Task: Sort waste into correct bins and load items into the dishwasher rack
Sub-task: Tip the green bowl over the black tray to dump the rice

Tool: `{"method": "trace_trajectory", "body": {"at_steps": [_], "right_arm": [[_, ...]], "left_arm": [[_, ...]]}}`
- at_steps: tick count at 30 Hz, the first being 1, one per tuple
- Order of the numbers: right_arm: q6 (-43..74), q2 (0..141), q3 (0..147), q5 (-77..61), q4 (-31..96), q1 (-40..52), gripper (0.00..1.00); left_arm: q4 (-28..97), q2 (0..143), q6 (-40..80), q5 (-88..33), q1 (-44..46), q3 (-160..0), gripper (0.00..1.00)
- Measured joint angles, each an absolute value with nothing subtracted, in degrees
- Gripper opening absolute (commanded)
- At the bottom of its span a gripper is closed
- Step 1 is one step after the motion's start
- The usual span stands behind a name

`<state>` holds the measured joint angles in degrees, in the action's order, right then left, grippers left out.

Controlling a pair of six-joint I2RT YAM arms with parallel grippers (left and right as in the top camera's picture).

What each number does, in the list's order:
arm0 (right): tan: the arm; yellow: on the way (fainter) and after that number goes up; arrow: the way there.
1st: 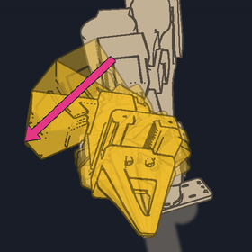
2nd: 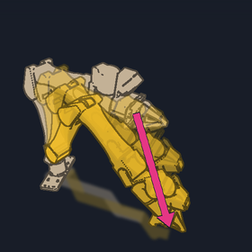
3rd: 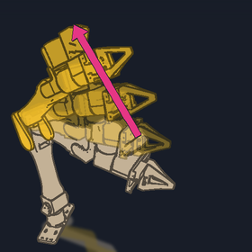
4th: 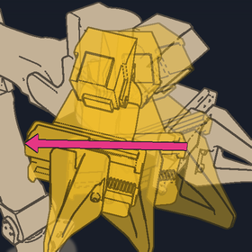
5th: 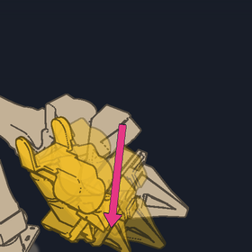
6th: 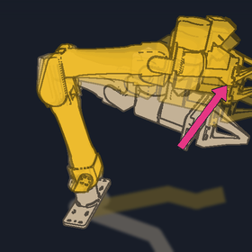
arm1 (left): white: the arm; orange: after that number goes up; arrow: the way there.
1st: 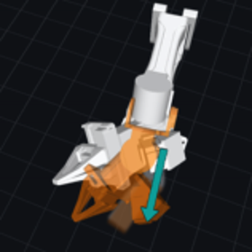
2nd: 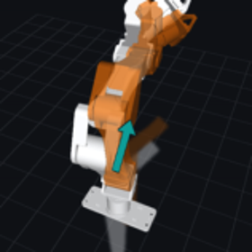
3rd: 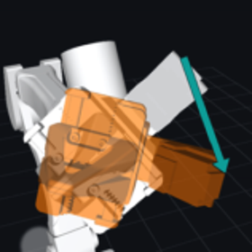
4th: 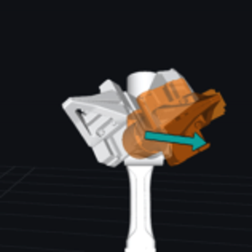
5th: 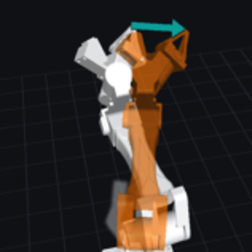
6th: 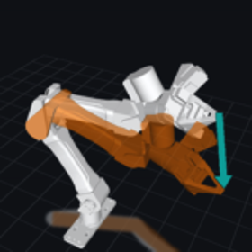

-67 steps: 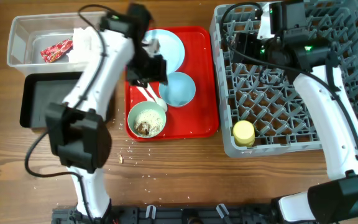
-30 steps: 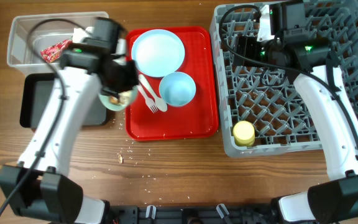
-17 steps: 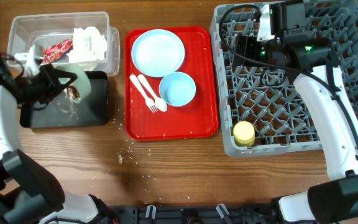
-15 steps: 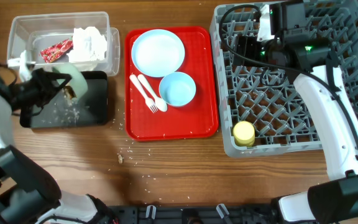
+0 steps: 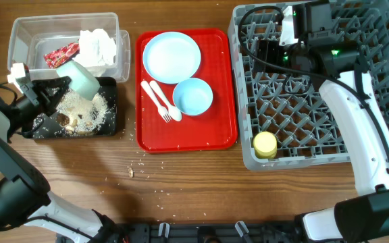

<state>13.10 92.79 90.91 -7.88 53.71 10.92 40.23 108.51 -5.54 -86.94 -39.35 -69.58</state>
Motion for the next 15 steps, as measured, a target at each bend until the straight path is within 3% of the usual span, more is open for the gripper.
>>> {"method": "trace_trajectory", "body": {"at_steps": [15], "right_arm": [[11.62, 92.79, 90.91, -7.88, 54.26, 10.92, 0.82]], "left_arm": [[40.21, 108.51, 9.23, -88.42, -39.77, -69.58, 0.04]]}}
